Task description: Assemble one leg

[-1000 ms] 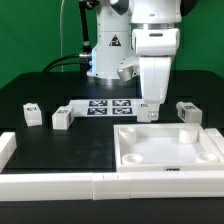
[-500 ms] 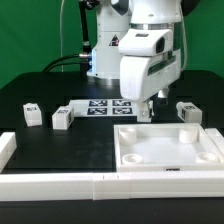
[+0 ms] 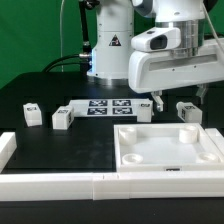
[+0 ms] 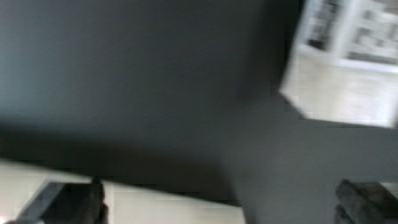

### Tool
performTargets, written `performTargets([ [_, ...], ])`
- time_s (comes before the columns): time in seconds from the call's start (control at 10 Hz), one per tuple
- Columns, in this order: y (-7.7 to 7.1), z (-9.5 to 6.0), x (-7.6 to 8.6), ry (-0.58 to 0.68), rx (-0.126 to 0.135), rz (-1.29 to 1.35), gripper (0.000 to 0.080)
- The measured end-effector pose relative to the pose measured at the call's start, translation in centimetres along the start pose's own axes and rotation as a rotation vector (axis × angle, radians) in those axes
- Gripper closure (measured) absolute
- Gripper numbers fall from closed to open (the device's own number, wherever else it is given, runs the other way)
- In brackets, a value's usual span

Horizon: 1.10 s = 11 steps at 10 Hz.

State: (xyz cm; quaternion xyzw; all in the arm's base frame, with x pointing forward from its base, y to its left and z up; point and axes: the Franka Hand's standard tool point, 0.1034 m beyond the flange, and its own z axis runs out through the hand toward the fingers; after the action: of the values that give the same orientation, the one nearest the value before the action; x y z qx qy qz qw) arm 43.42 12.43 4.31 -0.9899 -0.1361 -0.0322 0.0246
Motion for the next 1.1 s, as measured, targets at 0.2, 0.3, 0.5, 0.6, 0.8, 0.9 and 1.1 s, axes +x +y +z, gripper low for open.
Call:
performTargets([
  [0.2, -2.1, 0.3, -0.2, -0.001, 0.006, -0.035, 0.0150],
  [0.3, -2.1, 0.4, -0.4, -0.016, 0.007, -0.034, 0.0150],
  [0.5, -2.1, 0.5, -0.4, -0.041, 0.006, -0.036, 0.0150],
  [0.6, -2.0, 0.6, -1.3, -0.156, 0.002, -0.037, 0.0150],
  [0.8, -2.1, 0.2, -1.1, -0.360, 0.000, -0.036, 0.0150],
  [0.9, -2.3, 0.3, -1.3, -0.427, -0.003, -0.033, 0.0150],
  [1.1, -3.0, 0.4, -2.0, -0.582, -0.006, -0.043, 0.0150],
])
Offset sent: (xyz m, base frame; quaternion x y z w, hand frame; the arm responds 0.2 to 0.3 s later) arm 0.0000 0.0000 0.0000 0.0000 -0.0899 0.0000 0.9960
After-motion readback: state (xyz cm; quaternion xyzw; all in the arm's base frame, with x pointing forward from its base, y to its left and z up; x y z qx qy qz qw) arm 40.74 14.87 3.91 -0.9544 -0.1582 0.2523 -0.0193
